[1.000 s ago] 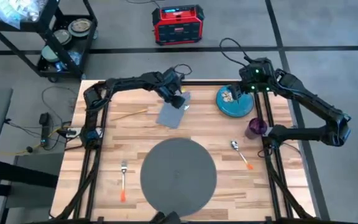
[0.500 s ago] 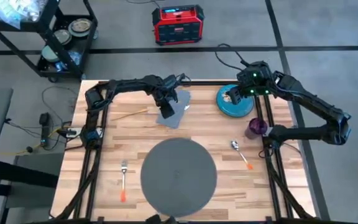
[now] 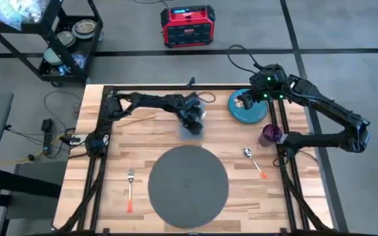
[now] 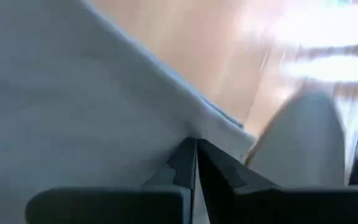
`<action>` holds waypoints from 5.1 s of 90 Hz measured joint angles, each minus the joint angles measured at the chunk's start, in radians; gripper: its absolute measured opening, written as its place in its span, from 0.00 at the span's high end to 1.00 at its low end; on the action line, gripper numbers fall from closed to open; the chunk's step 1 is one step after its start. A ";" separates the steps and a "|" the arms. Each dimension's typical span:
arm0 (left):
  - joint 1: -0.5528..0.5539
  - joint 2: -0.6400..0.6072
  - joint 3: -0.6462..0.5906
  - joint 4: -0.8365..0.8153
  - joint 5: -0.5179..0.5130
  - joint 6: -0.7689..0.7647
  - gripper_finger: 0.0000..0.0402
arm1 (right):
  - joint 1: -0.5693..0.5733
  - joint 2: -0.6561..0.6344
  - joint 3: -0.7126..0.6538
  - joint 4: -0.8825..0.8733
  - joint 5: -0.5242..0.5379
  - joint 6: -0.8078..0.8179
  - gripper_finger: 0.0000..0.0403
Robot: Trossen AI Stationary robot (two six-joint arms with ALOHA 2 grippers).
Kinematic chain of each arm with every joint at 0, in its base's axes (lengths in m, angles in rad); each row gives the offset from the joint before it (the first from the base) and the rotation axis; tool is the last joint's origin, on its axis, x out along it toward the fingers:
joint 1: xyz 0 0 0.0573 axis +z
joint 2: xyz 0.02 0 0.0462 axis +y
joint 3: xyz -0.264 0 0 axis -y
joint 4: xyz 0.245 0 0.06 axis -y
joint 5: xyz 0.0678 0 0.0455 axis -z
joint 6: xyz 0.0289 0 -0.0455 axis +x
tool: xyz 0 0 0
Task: Set table place
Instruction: Fold the gray table napkin, then put the gold table knife on the gray table mat
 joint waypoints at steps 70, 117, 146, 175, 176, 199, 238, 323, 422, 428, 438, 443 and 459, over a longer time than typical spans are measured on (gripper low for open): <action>0.019 -0.221 0.136 -0.724 -0.769 0.546 1.00 | 0.090 -0.002 0.000 0.017 0.001 0.034 0.62; 0.369 -0.479 -0.246 -0.758 -0.424 0.697 1.00 | 0.102 -0.002 0.000 -0.008 0.001 0.025 0.62; 0.429 -0.672 -0.527 -0.696 -0.501 0.760 1.00 | 0.102 -0.002 0.000 0.011 0.001 -0.001 0.62; 0.459 -0.721 -0.645 -0.681 -0.515 0.798 0.96 | 0.101 -0.002 0.000 0.018 0.000 -0.004 0.62; 0.460 -0.721 -0.645 -0.680 -0.515 0.797 0.96 | 0.101 -0.002 0.000 0.019 0.000 -0.004 0.62; 0.495 -0.721 -0.645 -0.680 -0.519 0.820 0.75 | 0.101 -0.002 0.000 0.019 0.000 -0.004 0.62; 0.513 -0.721 -0.728 -0.667 -0.569 0.872 0.57 | 0.101 -0.002 0.000 0.017 0.000 -0.004 0.62; 0.484 -0.691 -0.806 -0.537 -0.612 0.728 0.98 | 0.099 -0.002 0.000 0.027 0.000 -0.010 0.62; 0.477 -1.069 -0.688 -0.450 -0.329 0.275 1.00 | 0.092 -0.002 0.000 0.086 0.001 0.006 0.62; 0.461 -1.069 -0.692 -0.419 -0.299 0.245 1.00 | 0.092 -0.002 0.000 0.086 0.001 0.004 0.62; 0.418 -1.056 -0.693 -0.382 -0.245 0.215 1.00 | 0.092 -0.002 0.000 0.086 0.001 0.000 0.62; 0.390 -1.044 -0.693 -0.377 -0.240 0.198 1.00 | 0.092 -0.002 0.000 0.086 0.001 -0.001 0.62; 0.318 -1.014 -0.693 -0.359 -0.233 0.166 1.00 | 0.092 -0.002 0.000 0.086 0.001 -0.003 0.62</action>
